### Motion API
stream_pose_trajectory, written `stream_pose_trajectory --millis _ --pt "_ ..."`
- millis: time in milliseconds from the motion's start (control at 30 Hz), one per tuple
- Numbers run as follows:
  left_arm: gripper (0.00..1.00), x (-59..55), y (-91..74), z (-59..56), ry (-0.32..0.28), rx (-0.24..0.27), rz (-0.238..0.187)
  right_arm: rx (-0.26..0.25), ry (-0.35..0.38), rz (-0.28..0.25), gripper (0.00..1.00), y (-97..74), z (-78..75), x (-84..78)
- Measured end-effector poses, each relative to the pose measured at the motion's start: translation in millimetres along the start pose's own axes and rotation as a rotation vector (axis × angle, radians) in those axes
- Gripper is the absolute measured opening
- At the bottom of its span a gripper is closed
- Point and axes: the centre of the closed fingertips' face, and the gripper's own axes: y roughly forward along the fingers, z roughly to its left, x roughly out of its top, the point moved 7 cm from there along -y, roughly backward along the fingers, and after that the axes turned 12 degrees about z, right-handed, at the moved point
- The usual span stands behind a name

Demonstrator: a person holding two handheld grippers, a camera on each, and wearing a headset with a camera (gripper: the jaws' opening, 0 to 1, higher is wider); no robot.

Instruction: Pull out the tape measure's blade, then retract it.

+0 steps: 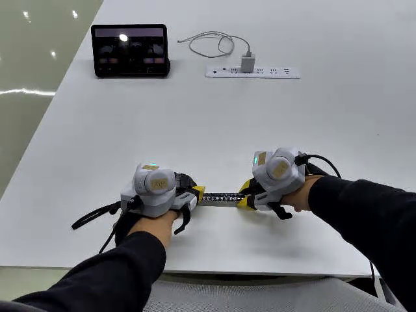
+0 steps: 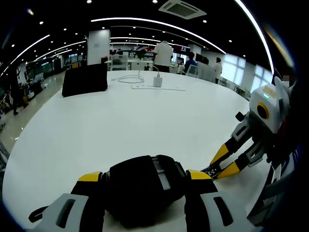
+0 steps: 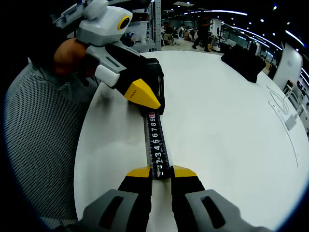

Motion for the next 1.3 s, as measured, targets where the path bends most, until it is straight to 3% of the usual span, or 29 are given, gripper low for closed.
stream_pose_trajectory --millis 1300 --pt "0.63 0.5 0.3 0.7 -0.002 -0.006 -0.003 0.015 0.003 -0.027 0.11 12.5 2.5 27.0"
